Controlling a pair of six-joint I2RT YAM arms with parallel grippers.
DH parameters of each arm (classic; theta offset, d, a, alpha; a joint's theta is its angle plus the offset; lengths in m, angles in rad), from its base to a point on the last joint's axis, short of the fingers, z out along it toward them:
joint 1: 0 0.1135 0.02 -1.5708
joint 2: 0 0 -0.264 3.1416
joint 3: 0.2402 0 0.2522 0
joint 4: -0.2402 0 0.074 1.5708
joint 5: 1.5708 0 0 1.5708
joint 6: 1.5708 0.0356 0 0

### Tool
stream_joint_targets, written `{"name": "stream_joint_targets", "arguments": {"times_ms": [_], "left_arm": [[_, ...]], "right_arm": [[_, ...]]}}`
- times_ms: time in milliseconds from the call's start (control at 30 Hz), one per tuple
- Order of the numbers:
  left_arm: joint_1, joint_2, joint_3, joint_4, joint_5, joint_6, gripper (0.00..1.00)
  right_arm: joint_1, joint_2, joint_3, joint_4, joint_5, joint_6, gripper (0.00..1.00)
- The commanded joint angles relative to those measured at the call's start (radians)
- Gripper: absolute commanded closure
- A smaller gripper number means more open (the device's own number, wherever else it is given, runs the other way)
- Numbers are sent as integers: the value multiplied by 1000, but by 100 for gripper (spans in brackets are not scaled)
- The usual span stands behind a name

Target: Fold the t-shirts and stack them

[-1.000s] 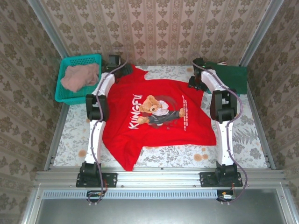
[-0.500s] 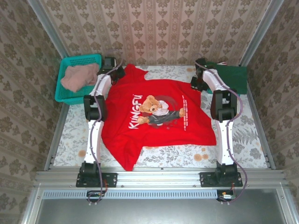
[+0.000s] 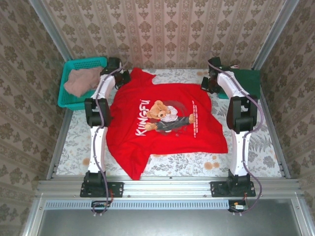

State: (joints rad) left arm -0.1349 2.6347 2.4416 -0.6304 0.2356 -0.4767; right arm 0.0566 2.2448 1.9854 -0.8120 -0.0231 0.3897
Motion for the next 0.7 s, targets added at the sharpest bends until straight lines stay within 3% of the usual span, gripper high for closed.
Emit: {"name": "stream_joint_targets", "arguments": {"times_ms": [0, 100, 167, 300, 367, 467, 667], "left_arm": [[-42, -187, -115, -53, -151, 95, 100], [-55, -219, -145, -23, -216, 109, 100], [-57, -169, -54, -41, -230, 116, 65], [-70, 22, 221, -98, -235, 158, 47], [-75, 78, 275, -93, -250, 170, 38], [-85, 90, 200, 0, -277, 179, 31], [-82, 136, 178, 62, -254, 133, 34]], "right_arm": [[10, -97, -98, 65, -22, -22, 100], [9, -123, -138, 78, -11, -24, 100], [9, -126, -149, 88, -17, -24, 100], [11, -110, -153, 96, -38, -21, 100], [12, -107, -159, 104, -41, -21, 100], [12, -103, -160, 105, -47, -22, 100], [14, -116, -178, 114, -59, -26, 100]]}}
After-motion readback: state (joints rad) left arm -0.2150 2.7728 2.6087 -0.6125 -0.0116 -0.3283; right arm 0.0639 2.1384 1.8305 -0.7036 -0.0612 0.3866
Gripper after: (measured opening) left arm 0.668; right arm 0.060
